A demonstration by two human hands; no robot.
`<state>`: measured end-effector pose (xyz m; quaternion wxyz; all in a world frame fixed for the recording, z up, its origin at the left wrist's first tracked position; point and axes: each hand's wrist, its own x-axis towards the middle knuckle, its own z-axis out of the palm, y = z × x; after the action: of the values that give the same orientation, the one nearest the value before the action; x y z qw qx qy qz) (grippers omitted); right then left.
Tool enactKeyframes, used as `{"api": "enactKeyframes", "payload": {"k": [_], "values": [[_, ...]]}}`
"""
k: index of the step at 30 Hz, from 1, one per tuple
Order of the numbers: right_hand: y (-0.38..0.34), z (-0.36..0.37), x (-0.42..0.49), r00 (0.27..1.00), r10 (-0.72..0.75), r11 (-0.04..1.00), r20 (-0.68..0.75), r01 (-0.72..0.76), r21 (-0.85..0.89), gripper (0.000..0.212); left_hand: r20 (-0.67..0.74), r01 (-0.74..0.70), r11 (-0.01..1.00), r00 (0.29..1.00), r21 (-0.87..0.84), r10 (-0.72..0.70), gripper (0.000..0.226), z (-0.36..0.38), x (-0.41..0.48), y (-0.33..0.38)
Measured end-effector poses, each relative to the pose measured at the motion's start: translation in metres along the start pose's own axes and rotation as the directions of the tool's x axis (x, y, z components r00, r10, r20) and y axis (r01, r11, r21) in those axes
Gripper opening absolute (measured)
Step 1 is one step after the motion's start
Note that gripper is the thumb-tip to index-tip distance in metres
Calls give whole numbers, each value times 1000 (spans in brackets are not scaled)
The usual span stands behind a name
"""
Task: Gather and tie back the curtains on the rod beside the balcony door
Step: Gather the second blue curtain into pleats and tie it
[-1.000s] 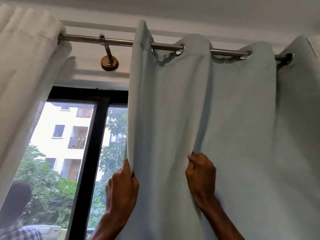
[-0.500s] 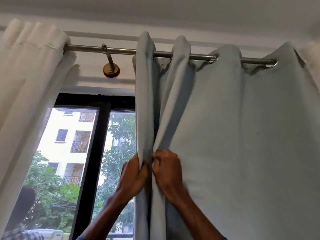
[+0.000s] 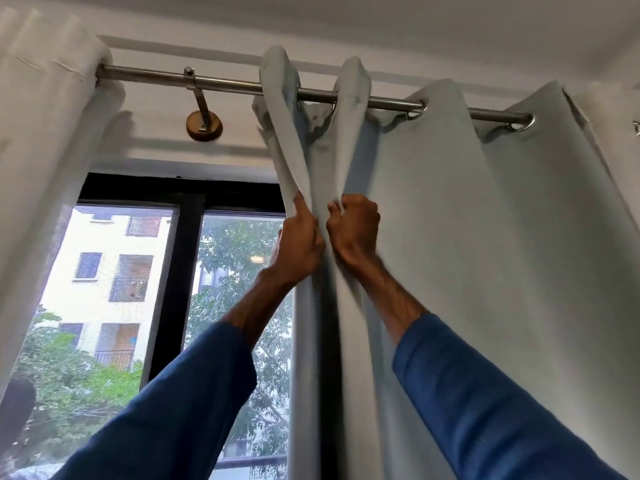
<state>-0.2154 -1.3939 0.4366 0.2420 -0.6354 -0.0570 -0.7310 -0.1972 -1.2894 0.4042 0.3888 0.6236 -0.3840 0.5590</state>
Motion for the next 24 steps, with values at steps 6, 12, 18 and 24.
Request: {"api": "enactKeyframes", "payload": {"k": [6,12,18,24], "values": [[-21,-1,1,975,-222,974,-13,222,-37,28,-8,54,991,998,-125,-55,34,0,14,-8],[20,-20,-25,961,-227,974,155,225,30,19,19,308,910,949,-277,-315,53,16,18,24],[54,-64,-67,884,-251,946,394,138,293,10,-71,396,915,918,85,-390,50,41,21,36],[139,-141,12,963,-79,993,-257,53,-107,53,-95,320,933,947,162,-308,27,48,21,13]]}}
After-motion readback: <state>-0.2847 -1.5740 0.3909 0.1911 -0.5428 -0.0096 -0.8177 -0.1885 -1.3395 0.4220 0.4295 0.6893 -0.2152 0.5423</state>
